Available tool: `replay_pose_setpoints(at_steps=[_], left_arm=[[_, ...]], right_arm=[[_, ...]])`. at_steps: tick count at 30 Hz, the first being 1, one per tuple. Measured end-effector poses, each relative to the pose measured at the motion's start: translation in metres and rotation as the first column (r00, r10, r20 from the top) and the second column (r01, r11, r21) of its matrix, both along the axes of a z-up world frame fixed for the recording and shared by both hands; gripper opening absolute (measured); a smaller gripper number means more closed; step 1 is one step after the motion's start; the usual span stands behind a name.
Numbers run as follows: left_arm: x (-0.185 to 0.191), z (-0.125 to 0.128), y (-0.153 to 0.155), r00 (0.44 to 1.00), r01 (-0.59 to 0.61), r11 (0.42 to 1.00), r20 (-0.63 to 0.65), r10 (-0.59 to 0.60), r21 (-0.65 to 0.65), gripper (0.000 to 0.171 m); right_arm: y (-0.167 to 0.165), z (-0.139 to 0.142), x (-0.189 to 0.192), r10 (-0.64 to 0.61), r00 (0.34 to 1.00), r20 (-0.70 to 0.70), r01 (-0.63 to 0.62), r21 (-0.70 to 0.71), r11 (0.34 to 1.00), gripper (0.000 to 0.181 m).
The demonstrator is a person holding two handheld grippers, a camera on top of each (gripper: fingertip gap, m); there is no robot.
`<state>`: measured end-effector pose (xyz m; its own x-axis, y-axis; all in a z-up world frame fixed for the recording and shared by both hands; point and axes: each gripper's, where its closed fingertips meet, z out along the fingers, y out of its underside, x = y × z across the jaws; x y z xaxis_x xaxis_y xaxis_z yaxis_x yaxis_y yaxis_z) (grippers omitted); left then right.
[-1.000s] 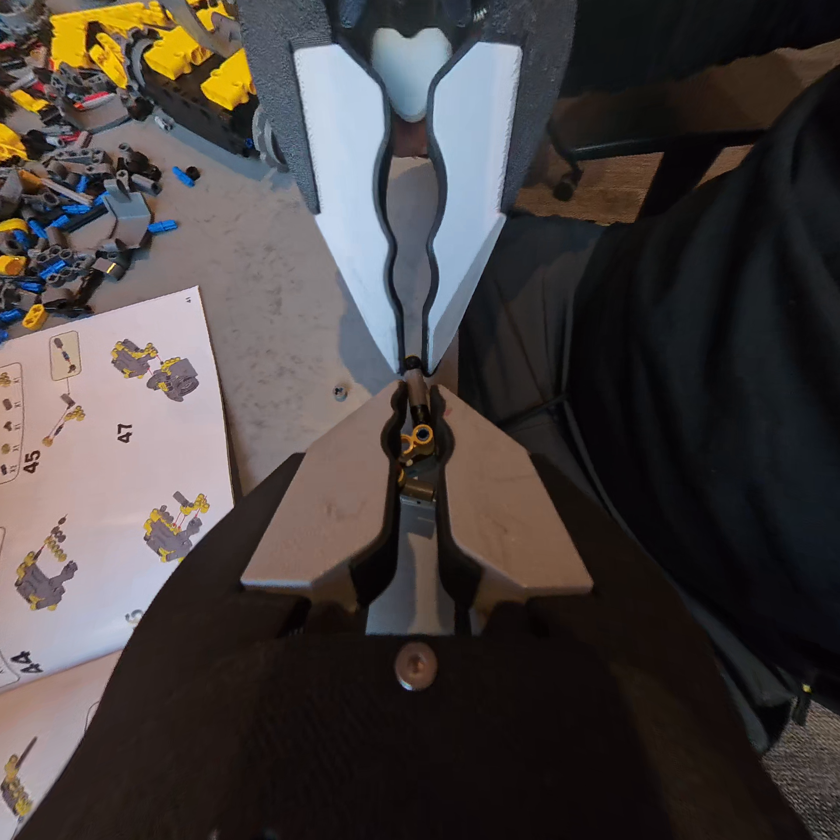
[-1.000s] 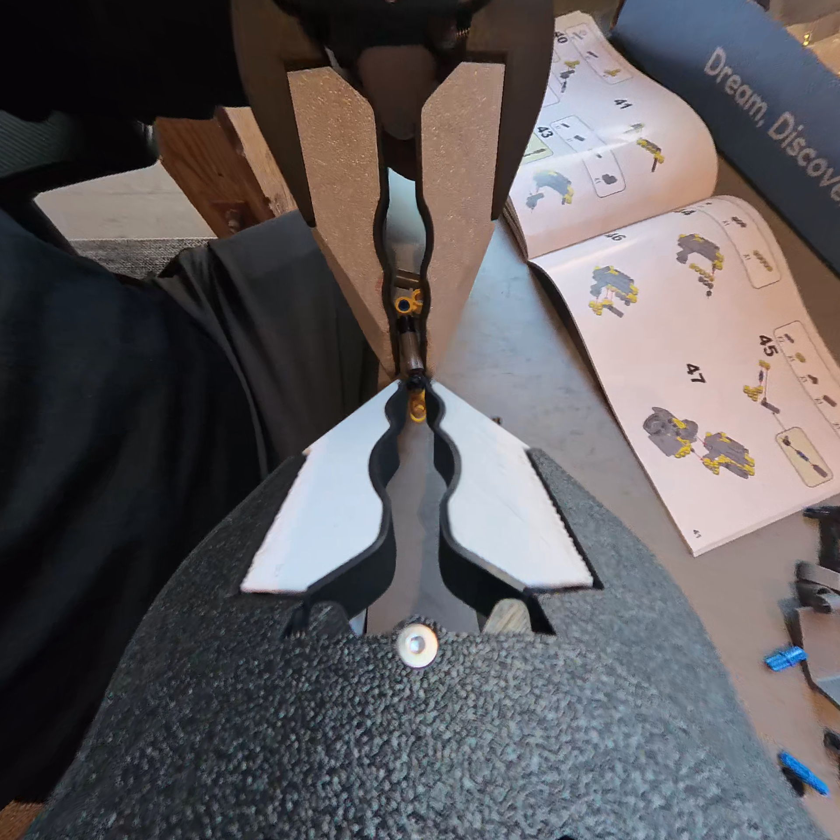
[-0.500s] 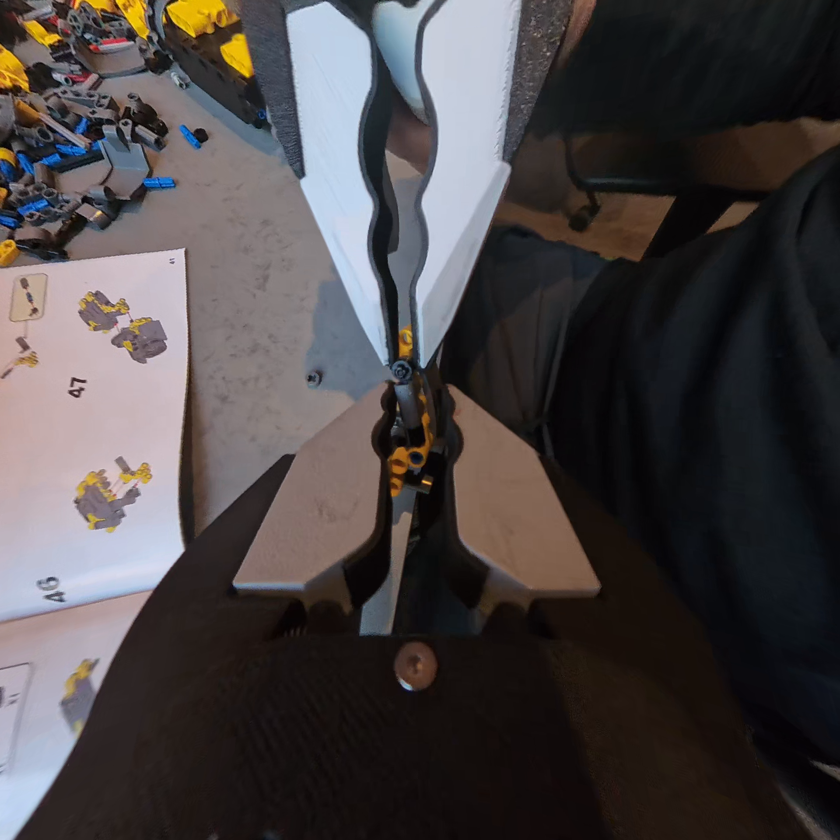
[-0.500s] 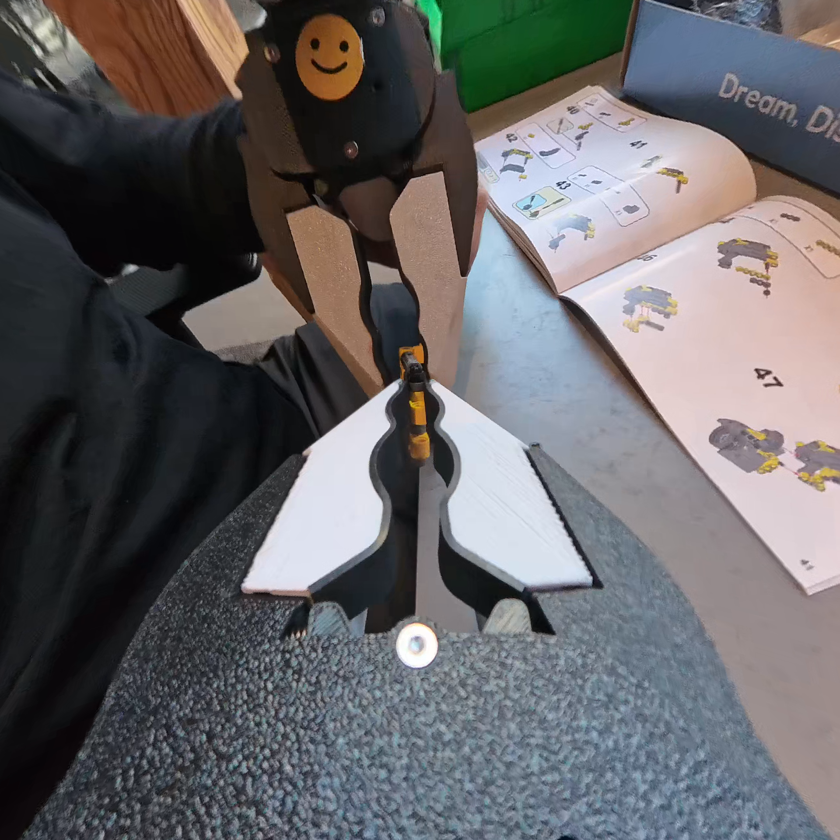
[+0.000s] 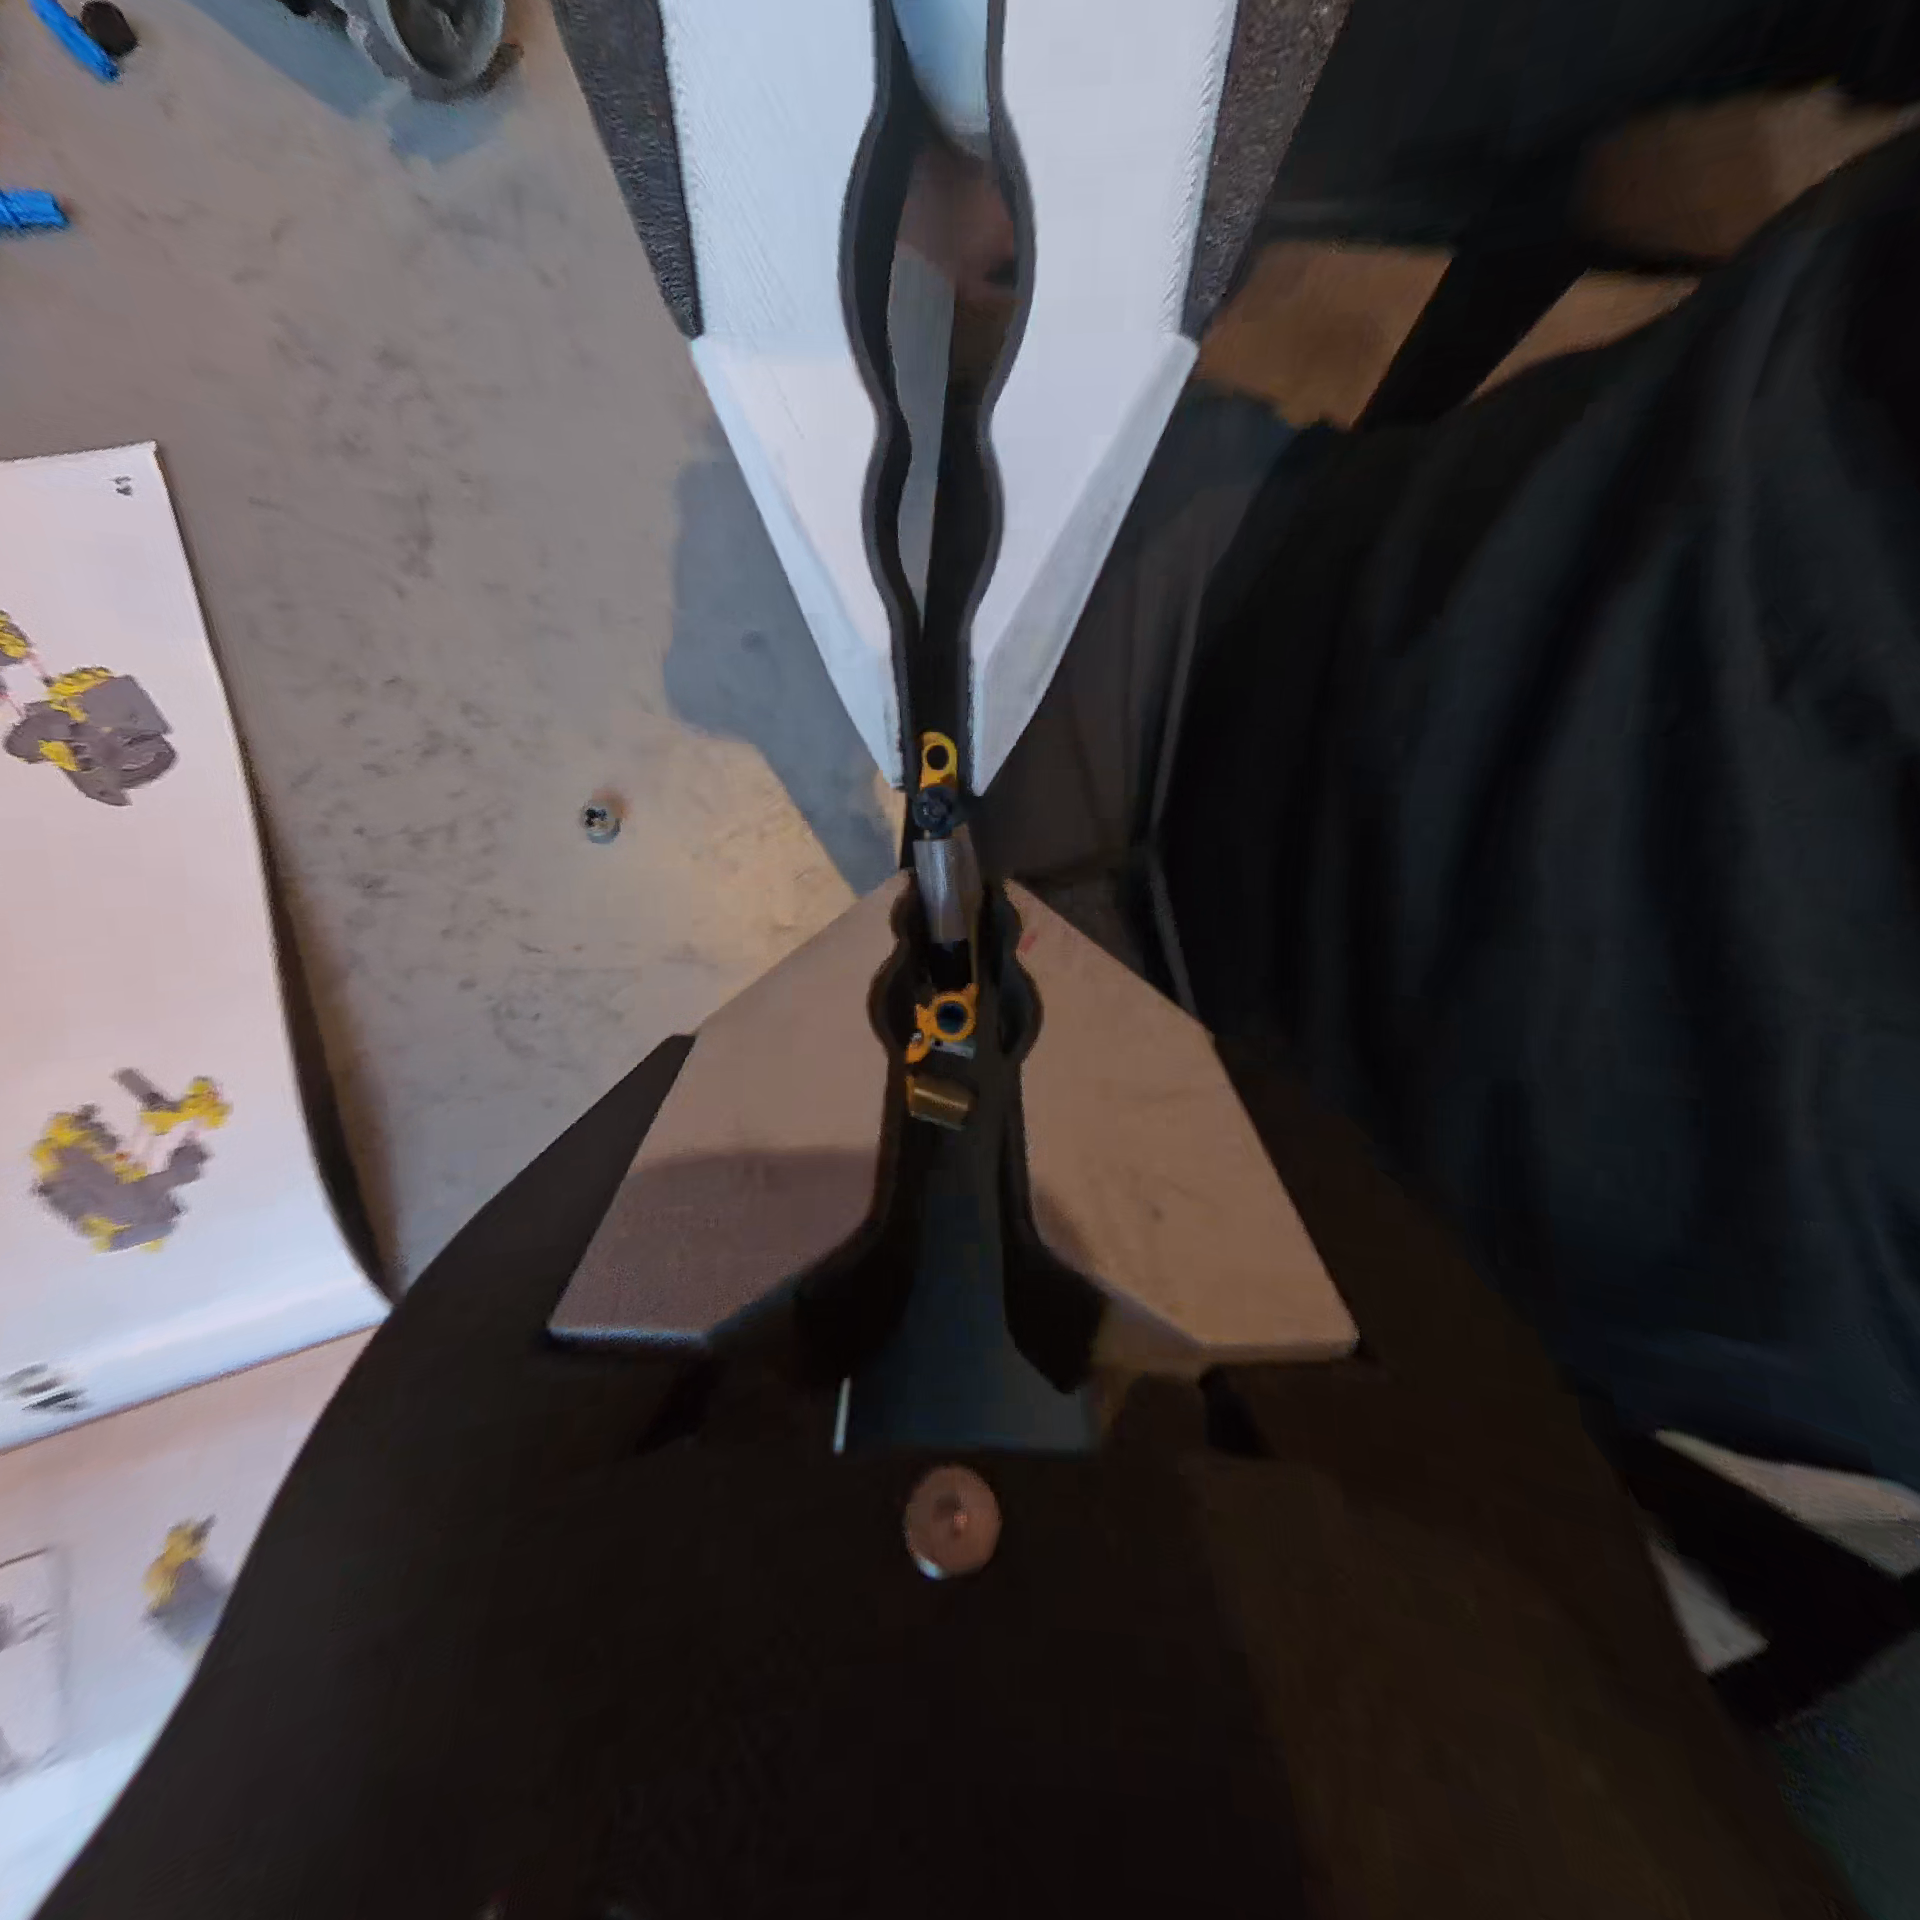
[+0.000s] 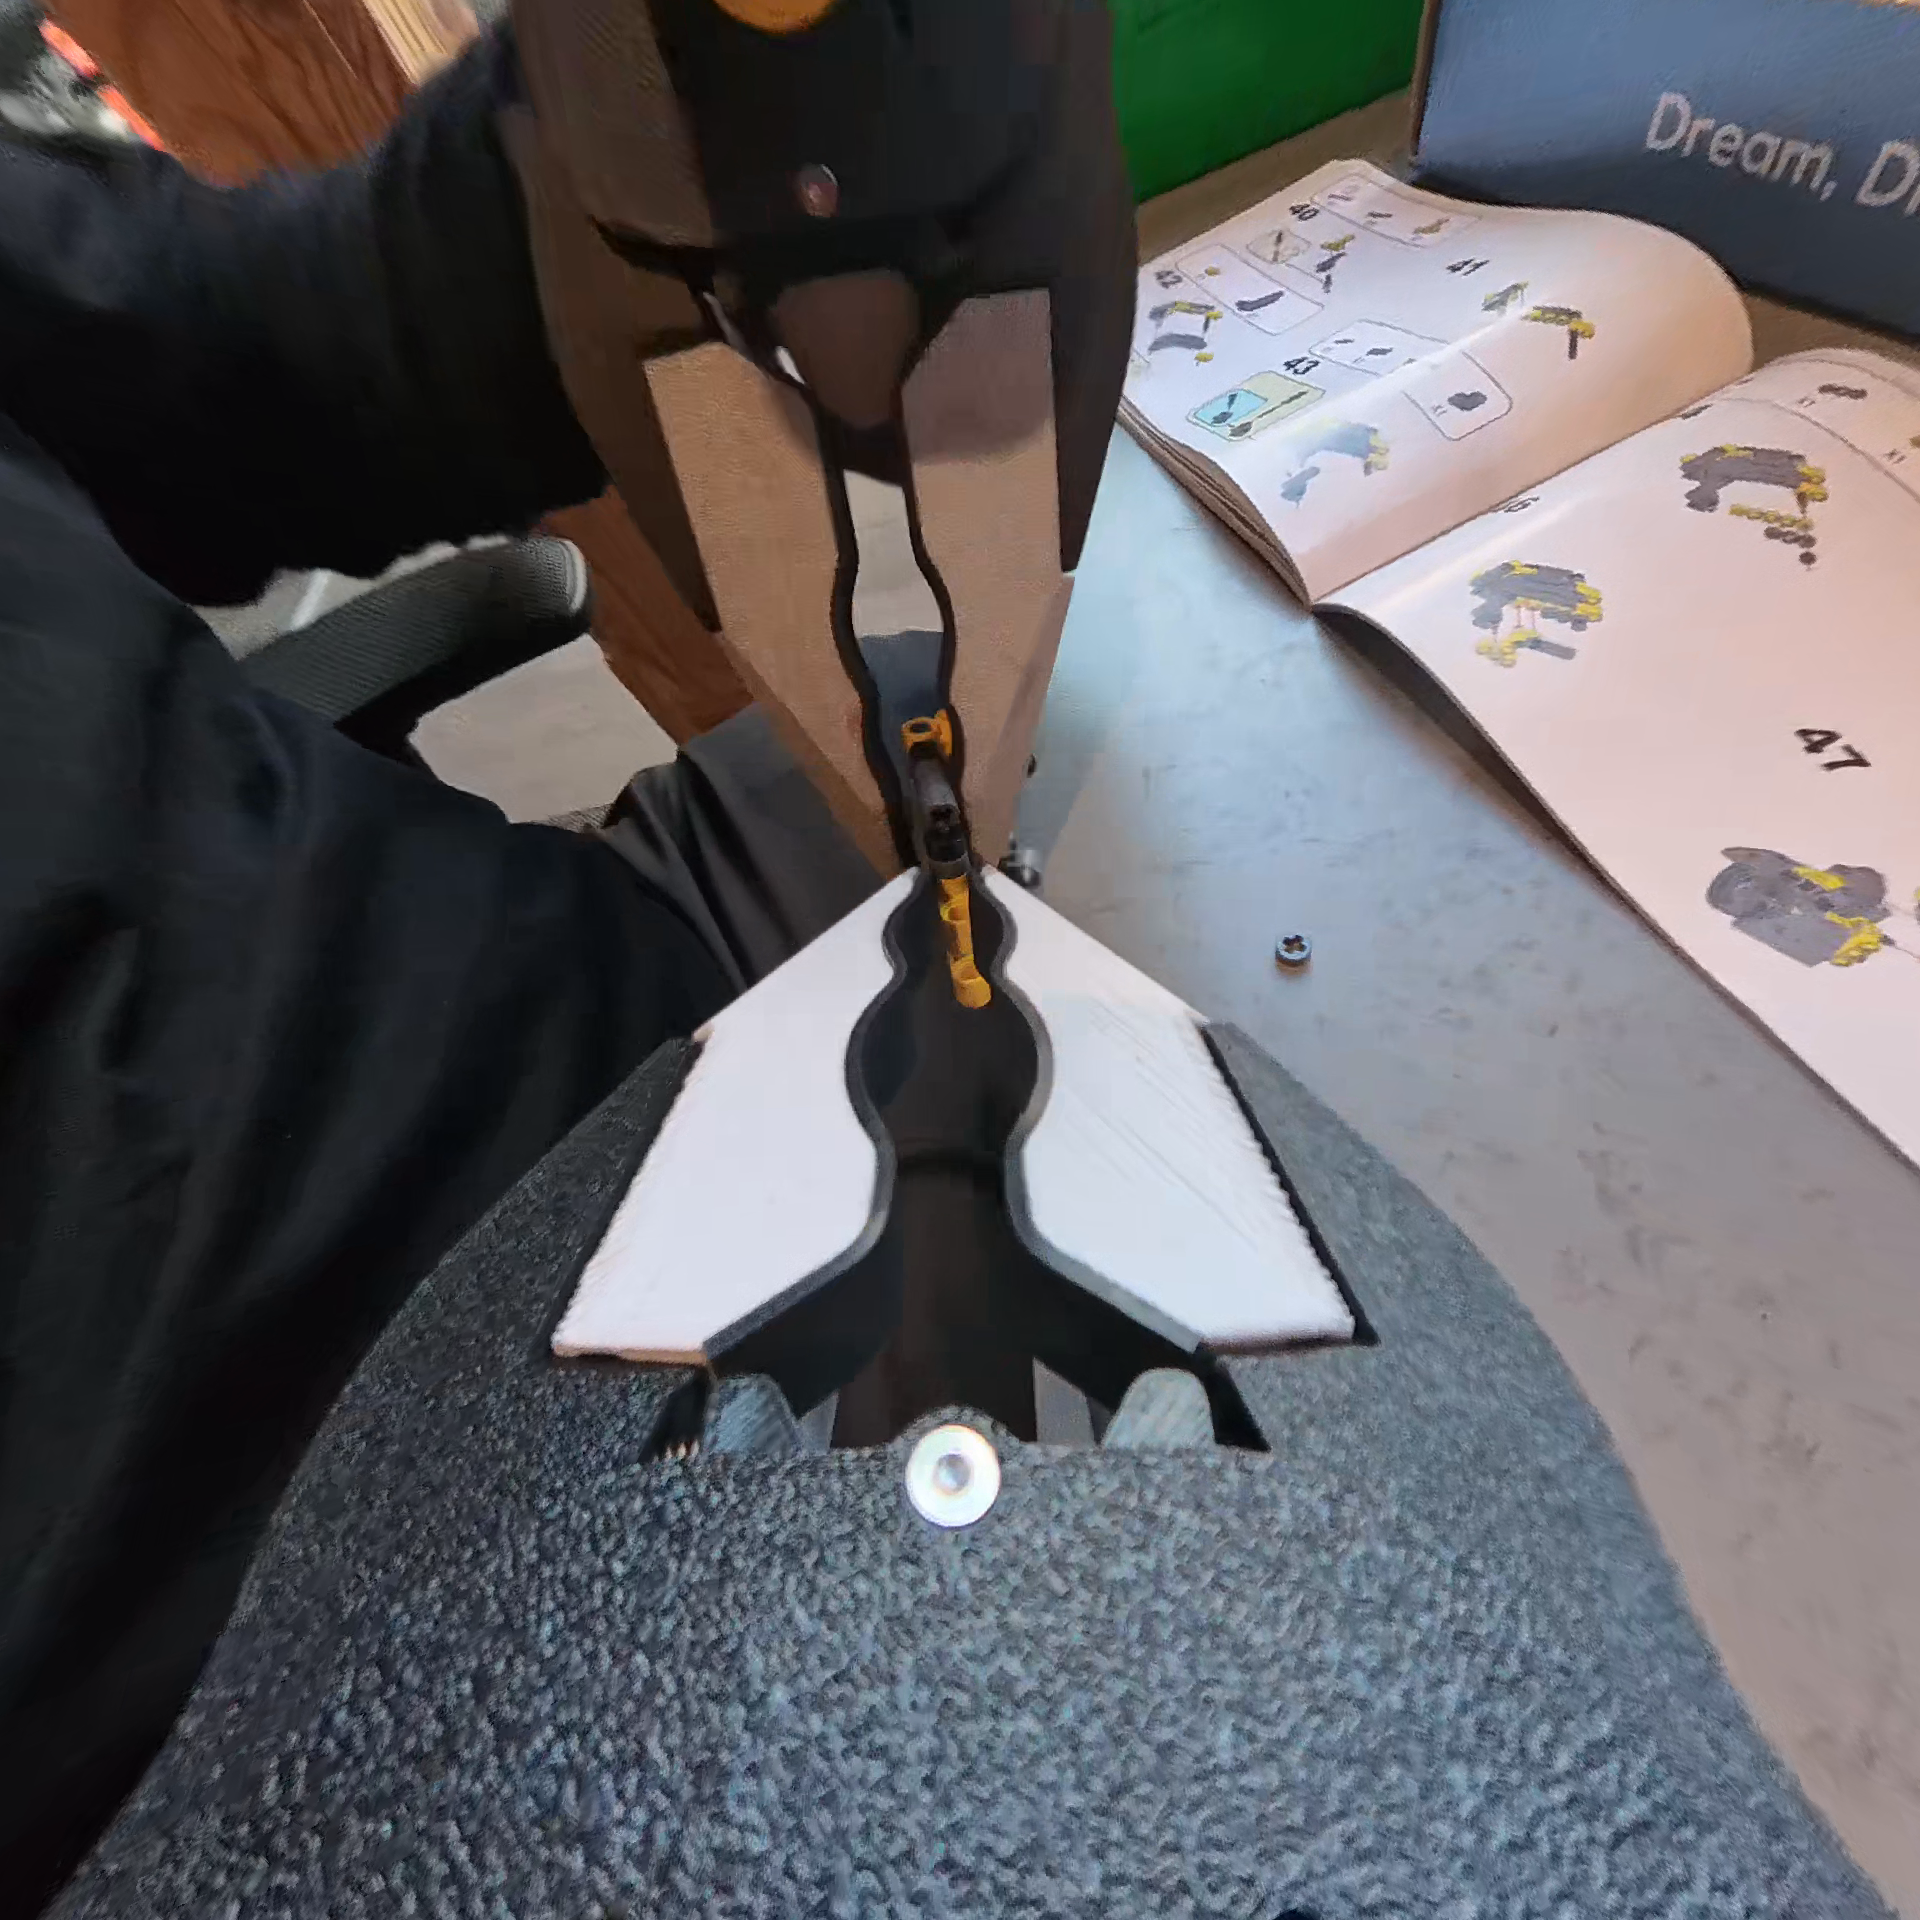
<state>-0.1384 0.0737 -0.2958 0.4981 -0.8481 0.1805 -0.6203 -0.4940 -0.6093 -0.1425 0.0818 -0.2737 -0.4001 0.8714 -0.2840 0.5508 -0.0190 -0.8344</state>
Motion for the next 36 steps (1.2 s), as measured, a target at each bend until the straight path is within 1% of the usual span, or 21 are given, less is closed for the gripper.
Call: replay_pose_setpoints(at_steps=[2,4,8,11,13,15,16,17,19,21,23,25,28,29,31,34,35,36], left_arm=[[0.000,-0.001,0.001,0.995,0.013,0.998,-0.103,-0.007,0.058,0.009],[0.001,-0.003,0.002,0.986,-0.010,0.992,-0.162,0.030,0.122,0.010],[-0.001,-0.003,-0.002,0.970,-0.073,0.963,-0.205,0.129,0.261,0.009],[-0.018,0.005,0.000,0.931,-0.144,0.914,-0.260,0.254,0.379,0.006],[-0.028,0.018,0.011,0.900,-0.199,0.844,-0.248,0.359,0.497,0.006],[-0.031,0.024,0.021,0.882,-0.199,0.762,-0.226,0.413,0.616,0.006],[-0.035,0.023,0.025,0.861,-0.184,0.716,-0.242,0.448,0.673,0.006],[-0.039,0.020,0.029,0.837,-0.153,0.674,-0.268,0.477,0.723,0.006],[-0.045,0.013,0.031,0.784,-0.051,0.594,-0.336,0.522,0.803,0.006],[-0.048,0.003,0.030,0.741,0.042,0.556,-0.400,0.540,0.830,0.006],[-0.045,-0.005,0.028,0.727,0.087,0.545,-0.427,0.537,0.834,0.006],[-0.049,-0.010,0.029,0.700,0.125,0.533,-0.456,0.550,0.837,0.006],[-0.053,-0.020,0.028,0.678,0.155,0.536,-0.484,0.554,0.830,0.006],[-0.053,-0.018,0.027,0.674,0.162,0.515,-0.476,0.565,0.842,0.006],[-0.051,-0.018,0.025,0.674,0.176,0.504,-0.477,0.565,0.845,0.006],[-0.051,-0.018,0.022,0.685,0.159,0.496,-0.457,0.568,0.854,0.006],[-0.052,-0.018,0.021,0.692,0.150,0.502,-0.453,0.562,0.852,0.007],[-0.051,-0.019,0.020,0.712,0.125,0.515,-0.438,0.549,0.848,0.006]], right_arm=[[0.001,-0.002,0.001,-0.012,1.000,0.000,0.012,0.047,0.999,0.006],[0.005,-0.005,0.001,-0.056,0.998,-0.002,0.056,0.074,0.996,0.013],[0.008,-0.003,0.009,-0.122,0.992,-0.032,0.124,0.096,0.988,0.016],[0.003,0.004,0.016,-0.134,0.989,-0.058,0.139,0.094,0.986,0.017],[-0.001,0.011,0.016,-0.153,0.985,-0.084,0.158,0.050,0.986,0.016],[-0.002,0.015,0.010,-0.195,0.974,-0.114,0.197,0.006,0.980,0.013],[0.002,0.014,0.006,-0.232,0.965,-0.124,0.235,0.006,0.972,0.012],[0.006,0.010,0.003,-0.268,0.955,-0.128,0.272,0.014,0.962,0.013],[0.009,0.001,-0.001,-0.312,0.943,-0.117,0.319,0.046,0.947,0.023],[0.009,-0.001,-0.004,-0.329,0.933,-0.147,0.344,0.088,0.935,0.023],[0.006,-0.003,-0.008,-0.333,0.928,-0.168,0.356,0.125,0.926,0.024],[0.005,-0.011,-0.012,-0.339,0.927,-0.158,0.365,0.178,0.914,0.030],[0.011,-0.022,-0.017,-0.359,0.923,-0.140,0.384,0.247,0.890,0.031],[0.011,-0.025,-0.019,-0.355,0.926,-0.129,0.377,0.255,0.890,0.032],[0.013,-0.033,-0.021,-0.357,0.929,-0.100,0.371,0.279,0.886,0.035],[0.021,-0.039,-0.019,-0.371,0.926,-0.072,0.375,0.292,0.880,0.036],[0.022,-0.038,-0.018,-0.364,0.929,-0.066,0.367,0.282,0.886,0.036],[0.022,-0.036,-0.017,-0.344,0.937,-0.066,0.349,0.269,0.898,0.036]])
